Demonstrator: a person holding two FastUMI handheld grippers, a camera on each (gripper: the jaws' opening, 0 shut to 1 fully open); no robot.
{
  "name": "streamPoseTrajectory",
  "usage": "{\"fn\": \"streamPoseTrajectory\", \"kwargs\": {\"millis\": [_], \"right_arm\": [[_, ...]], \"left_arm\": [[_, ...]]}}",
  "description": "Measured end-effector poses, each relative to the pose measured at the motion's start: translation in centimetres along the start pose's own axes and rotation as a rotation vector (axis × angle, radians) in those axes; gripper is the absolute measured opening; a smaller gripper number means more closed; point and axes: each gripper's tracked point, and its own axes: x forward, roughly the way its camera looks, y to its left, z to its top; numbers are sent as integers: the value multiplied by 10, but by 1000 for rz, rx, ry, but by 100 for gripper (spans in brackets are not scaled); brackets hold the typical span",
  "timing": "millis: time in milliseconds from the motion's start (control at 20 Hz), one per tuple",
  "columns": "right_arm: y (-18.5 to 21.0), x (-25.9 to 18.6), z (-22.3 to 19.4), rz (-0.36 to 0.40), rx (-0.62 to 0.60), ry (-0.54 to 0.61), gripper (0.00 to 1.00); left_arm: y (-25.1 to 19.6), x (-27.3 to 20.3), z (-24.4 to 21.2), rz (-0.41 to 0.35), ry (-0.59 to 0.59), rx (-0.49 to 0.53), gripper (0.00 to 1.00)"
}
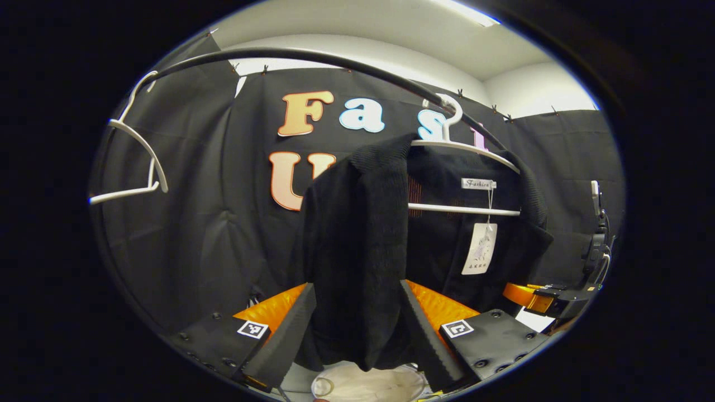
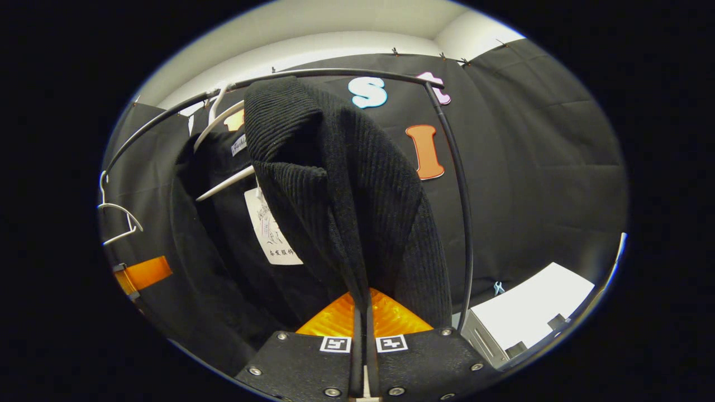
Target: Grasp the clothes on the hanger with both hands and then place them into the laundry hamper below.
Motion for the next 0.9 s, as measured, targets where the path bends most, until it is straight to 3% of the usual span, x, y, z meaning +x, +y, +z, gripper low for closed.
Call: {"fn": "streamPoseTrajectory", "kwargs": {"millis": [50, 200, 400, 750, 900], "right_arm": [[0, -5, 1, 3, -1, 1, 2], [0, -10, 2, 11, -12, 4, 1], [-2, -17, 5, 11, -25, 3, 1], [-5, -27, 10, -1, 3, 7, 0], [-8, -28, 13, -7, 4, 7, 0]], "left_arm": [[-4, 5, -5, -13, 14, -7, 94], [-11, 17, -19, -35, 42, -10, 97], [-9, 44, -32, -14, 60, 5, 97], [-6, 77, -23, -10, 19, 45, 94], [-4, 86, -24, -7, 24, 56, 100]]}}
